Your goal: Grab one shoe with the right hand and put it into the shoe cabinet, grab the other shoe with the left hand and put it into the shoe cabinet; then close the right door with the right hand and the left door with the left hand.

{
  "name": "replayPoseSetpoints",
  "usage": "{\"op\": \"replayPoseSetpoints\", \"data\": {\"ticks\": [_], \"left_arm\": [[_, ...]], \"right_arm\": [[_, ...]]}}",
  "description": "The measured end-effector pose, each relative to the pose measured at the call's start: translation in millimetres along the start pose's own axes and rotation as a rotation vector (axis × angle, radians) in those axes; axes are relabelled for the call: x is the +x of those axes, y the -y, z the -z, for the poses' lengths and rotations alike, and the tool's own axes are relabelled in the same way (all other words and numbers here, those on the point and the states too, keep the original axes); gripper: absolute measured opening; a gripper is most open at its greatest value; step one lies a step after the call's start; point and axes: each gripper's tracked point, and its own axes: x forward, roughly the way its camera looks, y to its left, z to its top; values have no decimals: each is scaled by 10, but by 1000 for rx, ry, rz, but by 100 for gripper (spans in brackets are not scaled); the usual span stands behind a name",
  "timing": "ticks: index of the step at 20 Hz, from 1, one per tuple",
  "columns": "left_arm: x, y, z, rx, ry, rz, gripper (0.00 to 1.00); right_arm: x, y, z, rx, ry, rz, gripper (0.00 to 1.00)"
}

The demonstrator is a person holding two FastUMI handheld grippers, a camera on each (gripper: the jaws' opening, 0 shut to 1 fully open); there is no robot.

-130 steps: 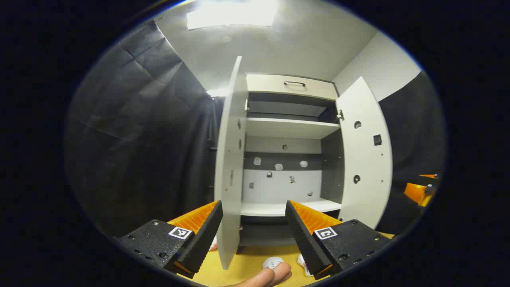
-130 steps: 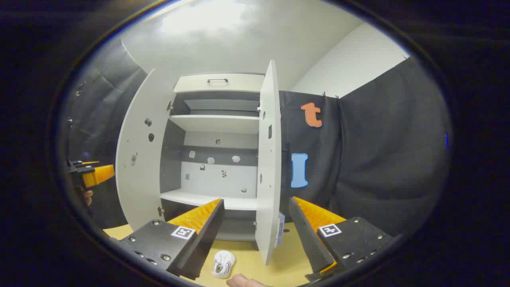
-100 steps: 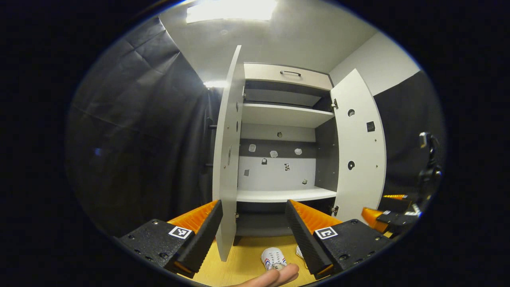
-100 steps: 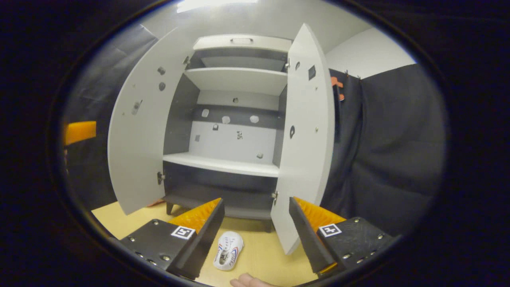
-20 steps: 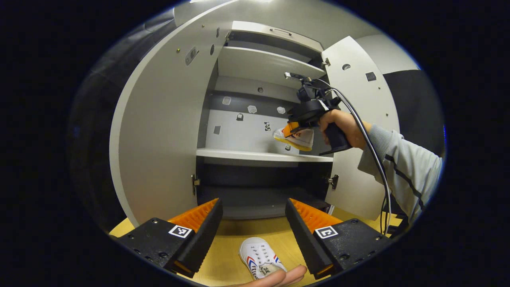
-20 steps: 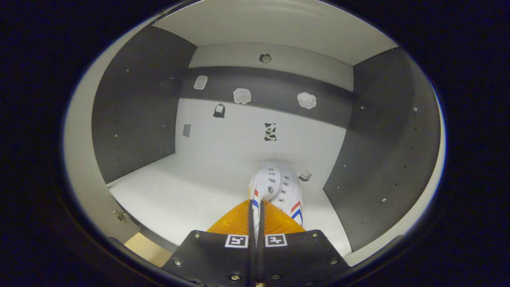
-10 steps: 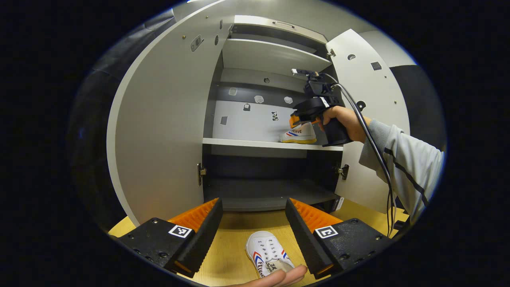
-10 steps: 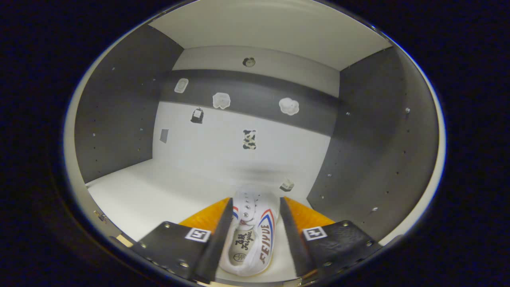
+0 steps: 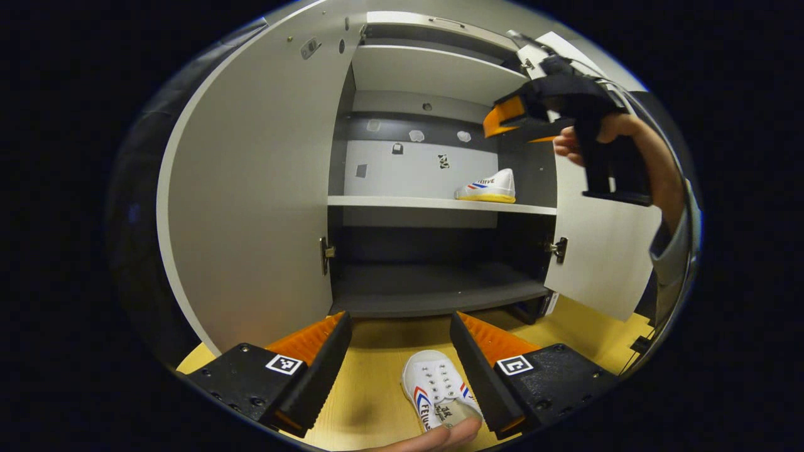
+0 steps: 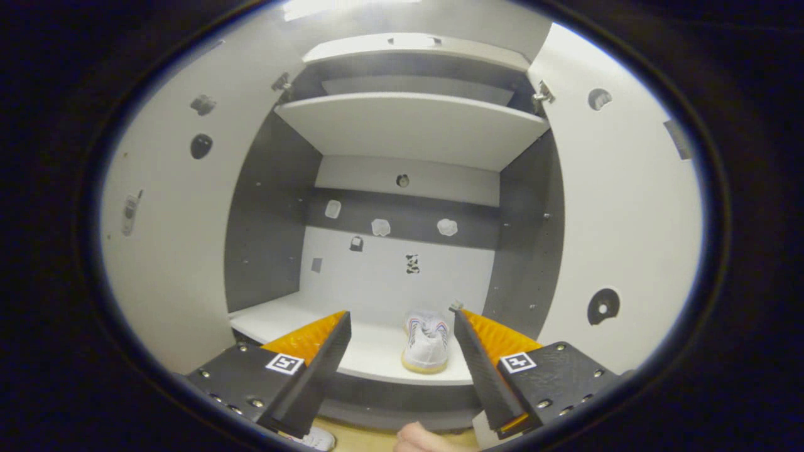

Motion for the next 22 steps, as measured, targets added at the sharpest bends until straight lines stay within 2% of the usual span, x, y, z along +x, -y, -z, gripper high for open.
{"op": "replayPoseSetpoints", "data": {"ticks": [4, 10, 14, 16, 18, 20, 21, 22], "left_arm": [[39, 69, 614, -22, -173, 31, 97], [54, 253, 1366, -29, -404, 86, 97], [114, 221, 1616, -40, -485, 75, 98], [137, 191, 1700, -49, -510, 66, 98], [135, 180, 1777, -55, -529, 67, 98], [137, 162, 1808, -57, -530, 64, 89], [150, 193, 1811, -69, -524, 72, 81], [154, 225, 1819, -81, -529, 78, 79]], "right_arm": [[-547, 155, 224, 32, 50, 66, 98], [-1059, 130, 673, -32, 61, 89, 98], [-1258, 63, 1064, 22, 8, 65, 98], [-1296, 170, 1241, 29, -44, 91, 98], [-1325, 292, 1283, 40, -50, 117, 98], [-1375, 402, 1305, 56, -46, 136, 98], [-1404, 441, 1294, 70, -37, 141, 98], [-1431, 479, 1292, 85, -32, 143, 98]]}}
